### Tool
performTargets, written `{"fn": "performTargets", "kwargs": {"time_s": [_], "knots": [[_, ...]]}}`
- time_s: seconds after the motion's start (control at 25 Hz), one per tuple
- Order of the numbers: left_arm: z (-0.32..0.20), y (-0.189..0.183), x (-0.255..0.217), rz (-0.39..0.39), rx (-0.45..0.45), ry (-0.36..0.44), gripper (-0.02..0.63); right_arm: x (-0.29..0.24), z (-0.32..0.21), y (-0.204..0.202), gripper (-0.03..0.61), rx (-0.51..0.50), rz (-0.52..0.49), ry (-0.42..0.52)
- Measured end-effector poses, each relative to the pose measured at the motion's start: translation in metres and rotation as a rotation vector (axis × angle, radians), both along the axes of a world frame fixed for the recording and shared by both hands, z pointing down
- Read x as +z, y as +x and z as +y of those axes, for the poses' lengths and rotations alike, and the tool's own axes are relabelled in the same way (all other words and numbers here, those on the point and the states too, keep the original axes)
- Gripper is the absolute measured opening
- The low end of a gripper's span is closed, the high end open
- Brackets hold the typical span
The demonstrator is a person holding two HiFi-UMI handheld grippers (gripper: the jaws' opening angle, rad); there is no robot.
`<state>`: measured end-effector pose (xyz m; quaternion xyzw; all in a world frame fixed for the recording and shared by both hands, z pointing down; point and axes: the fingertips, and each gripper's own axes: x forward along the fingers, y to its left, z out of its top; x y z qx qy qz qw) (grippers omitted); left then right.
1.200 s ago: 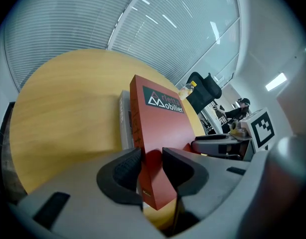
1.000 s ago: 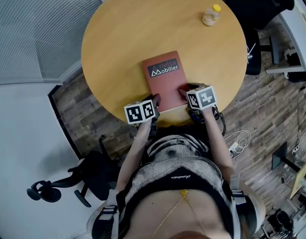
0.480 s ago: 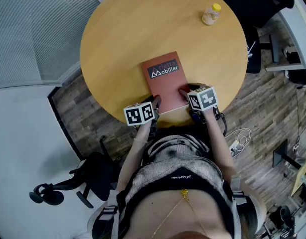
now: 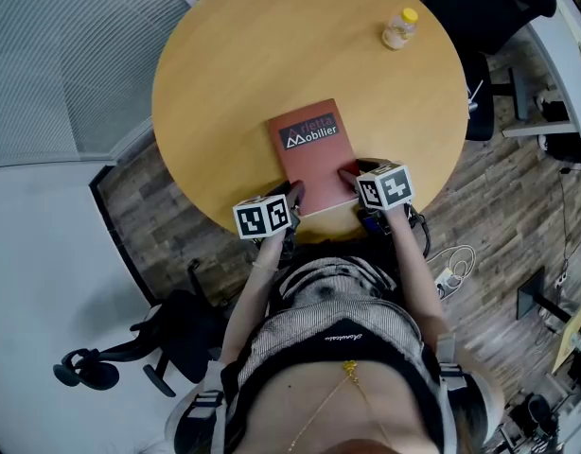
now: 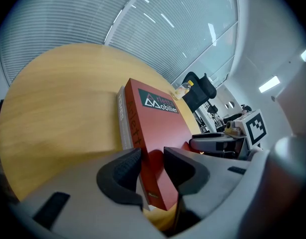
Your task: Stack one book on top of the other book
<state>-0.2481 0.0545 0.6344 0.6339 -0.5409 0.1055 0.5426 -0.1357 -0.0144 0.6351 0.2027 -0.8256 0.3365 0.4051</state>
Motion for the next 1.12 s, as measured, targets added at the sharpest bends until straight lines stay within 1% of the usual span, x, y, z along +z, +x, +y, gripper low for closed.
{"fn": "performTargets", "kwargs": {"time_s": [0.4,0.68,0.84,1.04,1.12], "knots": [[-0.0011,0.0007,0.0003,0.001,-0.001,0.022,0.146,0.0025,0.0017,0.0020,0.181,0.028,-0.042,-0.029],[-0.0023,0.0001,0.0030,-0.017,-0.003,0.015,0.147,0.0048,-0.0021,0.0045,0.181,0.045,-0.070,-0.045],[-0.0014,0.0001,0.0041,-0.021,-0.002,0.017,0.147,0.0049,-0.0008,0.0051,0.181,0.050,-0.064,-0.053],[-0.0027,0.0033,-0.0009,0.019,-0.008,0.015,0.149,0.0024,-0.0011,0.0055,0.181,0.053,-0.084,-0.084],[-0.0033,0.0023,-0.0013,0.019,-0.004,0.013,0.151,0.0010,-0.0006,0.0065,0.182,0.033,-0.085,-0.095]]}}
